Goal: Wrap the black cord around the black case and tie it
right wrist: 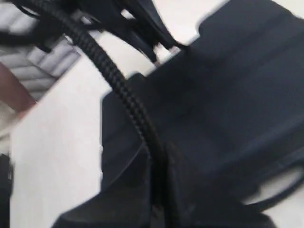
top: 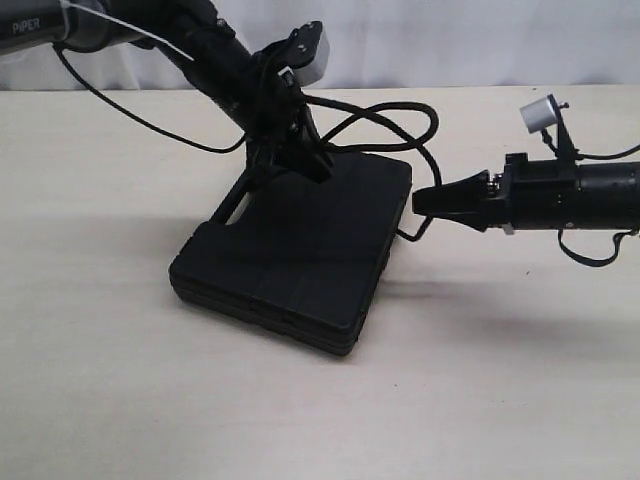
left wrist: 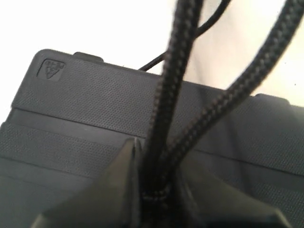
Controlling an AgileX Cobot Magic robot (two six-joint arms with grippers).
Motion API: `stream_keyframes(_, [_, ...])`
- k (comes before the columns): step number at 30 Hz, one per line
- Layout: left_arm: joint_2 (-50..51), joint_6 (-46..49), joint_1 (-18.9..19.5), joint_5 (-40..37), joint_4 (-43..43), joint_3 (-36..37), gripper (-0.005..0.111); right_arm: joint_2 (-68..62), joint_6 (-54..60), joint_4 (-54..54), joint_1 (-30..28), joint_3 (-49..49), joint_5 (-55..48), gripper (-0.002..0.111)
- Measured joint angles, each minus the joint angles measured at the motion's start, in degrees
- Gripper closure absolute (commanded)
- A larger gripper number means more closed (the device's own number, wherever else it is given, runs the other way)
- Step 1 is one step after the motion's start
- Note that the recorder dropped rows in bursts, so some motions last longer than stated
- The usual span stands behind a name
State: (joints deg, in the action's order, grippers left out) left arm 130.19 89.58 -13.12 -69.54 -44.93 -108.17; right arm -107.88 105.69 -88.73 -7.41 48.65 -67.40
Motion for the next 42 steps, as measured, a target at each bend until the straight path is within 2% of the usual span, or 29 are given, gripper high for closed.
stream_keyframes(4, [0.3,-4.2,-0.3,0.0,0.0,0.0,0.090,0.0,1.8,-4.0,1.8,0.0,-1.0,0.104])
stream_keyframes(10, [0.3,-13.3,-0.3,0.0,-0.1,0.0,0.048,0.0,2.0,-4.7,2.1,0.0,-1.1,0.104])
stream_keyframes(15, [0.3,-22.9,-0.2,0.0,0.5,-0.3,0.030,0.0,2.0,-4.9,2.1,0.0,-1.1,0.104])
stream_keyframes(21, [-3.3,-29.7,2.7,-0.1,1.2,-1.7,0.029,0.0,2.0,-5.0,2.2,0.0,-1.1,0.104])
stream_keyframes(24, [-9.9,-33.1,6.7,-0.1,0.9,-2.0,0.029,0.0,2.0,-5.0,2.2,0.0,-1.1,0.104])
stream_keyframes(28, [-16.8,-38.3,9.2,0.0,-0.3,-0.9,0.029,0.0,2.0,-5.0,2.2,0.0,-1.1,0.104])
stream_keyframes(31, [-21.9,-39.4,8.5,-0.1,-1.7,5.0,0.029,0.0,2.0,-5.0,2.2,0.0,-1.1,0.104])
stream_keyframes(35, [-24.5,-38.7,5.3,-0.4,-3.1,12.2,0.029,0.0,2.2,-5.7,2.2,0.0,-1.1,0.104])
stream_keyframes(42, [-24.5,-34.5,4.3,-0.6,-10.8,14.1,0.029,0.0,2.2,-5.8,2.2,0.0,-1.1,0.104])
